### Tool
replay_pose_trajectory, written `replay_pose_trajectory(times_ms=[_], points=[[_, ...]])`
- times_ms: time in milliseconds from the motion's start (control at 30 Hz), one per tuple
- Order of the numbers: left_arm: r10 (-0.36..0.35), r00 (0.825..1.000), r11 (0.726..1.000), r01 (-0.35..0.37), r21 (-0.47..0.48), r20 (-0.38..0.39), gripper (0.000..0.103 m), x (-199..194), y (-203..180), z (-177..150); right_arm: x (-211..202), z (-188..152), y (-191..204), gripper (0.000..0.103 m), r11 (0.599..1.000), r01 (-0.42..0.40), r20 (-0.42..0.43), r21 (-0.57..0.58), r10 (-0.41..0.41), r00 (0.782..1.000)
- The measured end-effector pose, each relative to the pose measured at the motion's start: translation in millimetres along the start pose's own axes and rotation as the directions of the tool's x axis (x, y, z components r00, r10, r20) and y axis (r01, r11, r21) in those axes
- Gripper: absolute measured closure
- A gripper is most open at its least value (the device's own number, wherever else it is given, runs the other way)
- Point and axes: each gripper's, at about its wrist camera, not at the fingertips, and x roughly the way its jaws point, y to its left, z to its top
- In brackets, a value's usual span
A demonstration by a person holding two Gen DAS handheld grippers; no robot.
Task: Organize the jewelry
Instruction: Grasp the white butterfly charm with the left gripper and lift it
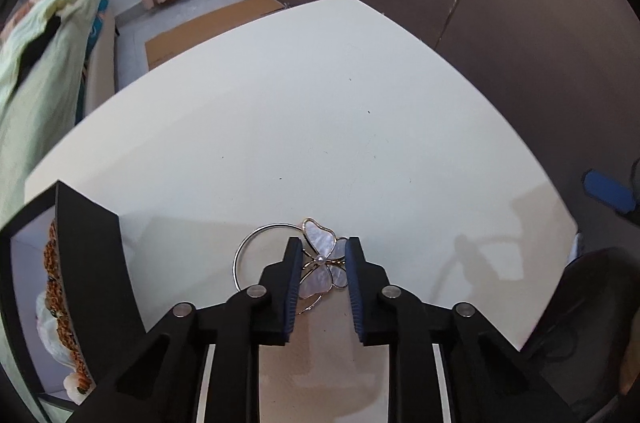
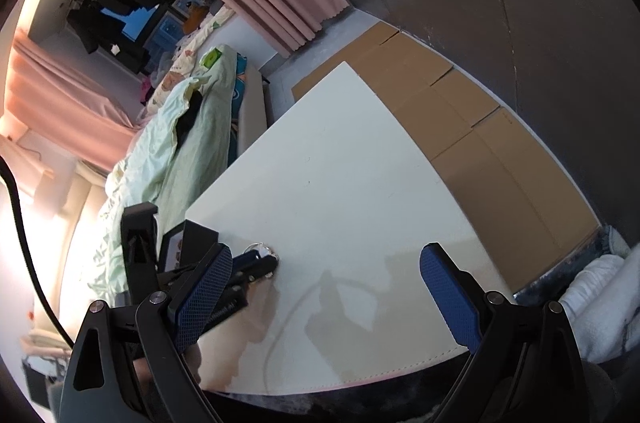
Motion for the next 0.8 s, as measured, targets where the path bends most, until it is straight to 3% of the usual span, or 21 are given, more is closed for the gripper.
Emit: replay_pose_trajectory(times_ms=[33,133,267,800], points=[[-0.006,1.0,1.0,0.006,-0.007,0.01,0.091,-3,2,1,0,0,2,0.007,1.0,0.009,0.002,-0.01,-0.008,1.0],[-0.015,0.999,1.0,0.016,-0.021,0.04,0.091,-13,6,4,0,0,7,0.008,0.998,0.041,0.013,-0.04,-0.041,0.999],[-0.043,0.998,0.998,0.046,-0.048,0.055,0.091,-18,11,6,8,1,12,0.018,0.996,0.062,-0.002,-0.068,-0.062,0.998],[-0.108,0.983,0.984,0.127,-0.121,0.15,0.091,-62,41,5,36,-9,41,0.025,0.986,0.041,-0.068,-0.163,-0.052,0.996]])
